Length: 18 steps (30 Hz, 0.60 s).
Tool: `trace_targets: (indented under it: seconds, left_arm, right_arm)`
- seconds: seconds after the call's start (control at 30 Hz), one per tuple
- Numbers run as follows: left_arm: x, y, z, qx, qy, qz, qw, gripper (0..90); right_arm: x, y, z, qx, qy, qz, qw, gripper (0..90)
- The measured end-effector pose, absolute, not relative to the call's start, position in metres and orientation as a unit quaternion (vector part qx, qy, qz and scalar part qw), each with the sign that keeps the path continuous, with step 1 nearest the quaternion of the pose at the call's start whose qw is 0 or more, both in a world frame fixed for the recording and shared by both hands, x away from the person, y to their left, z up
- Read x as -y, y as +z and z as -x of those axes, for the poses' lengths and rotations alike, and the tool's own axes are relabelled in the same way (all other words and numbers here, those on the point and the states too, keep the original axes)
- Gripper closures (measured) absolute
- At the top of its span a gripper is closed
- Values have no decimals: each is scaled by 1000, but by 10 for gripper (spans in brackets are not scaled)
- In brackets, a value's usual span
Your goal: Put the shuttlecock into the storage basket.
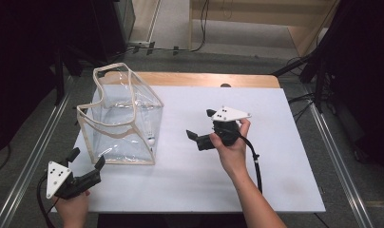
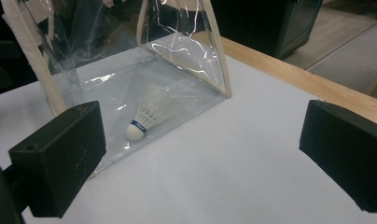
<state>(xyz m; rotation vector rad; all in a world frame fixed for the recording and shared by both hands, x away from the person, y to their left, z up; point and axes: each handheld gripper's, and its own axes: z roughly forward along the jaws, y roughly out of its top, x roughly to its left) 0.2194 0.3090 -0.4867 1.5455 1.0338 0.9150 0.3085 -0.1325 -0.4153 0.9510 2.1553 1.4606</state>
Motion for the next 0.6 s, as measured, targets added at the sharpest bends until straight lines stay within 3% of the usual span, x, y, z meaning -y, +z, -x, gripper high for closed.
trace_targets:
  seconds: [0.6]
  left_arm:
    - [-309, -487, -219, -429, 380, -643, 509, 137]
  right_arm:
    - [160, -442, -292, -753, 527, -346, 188, 0]
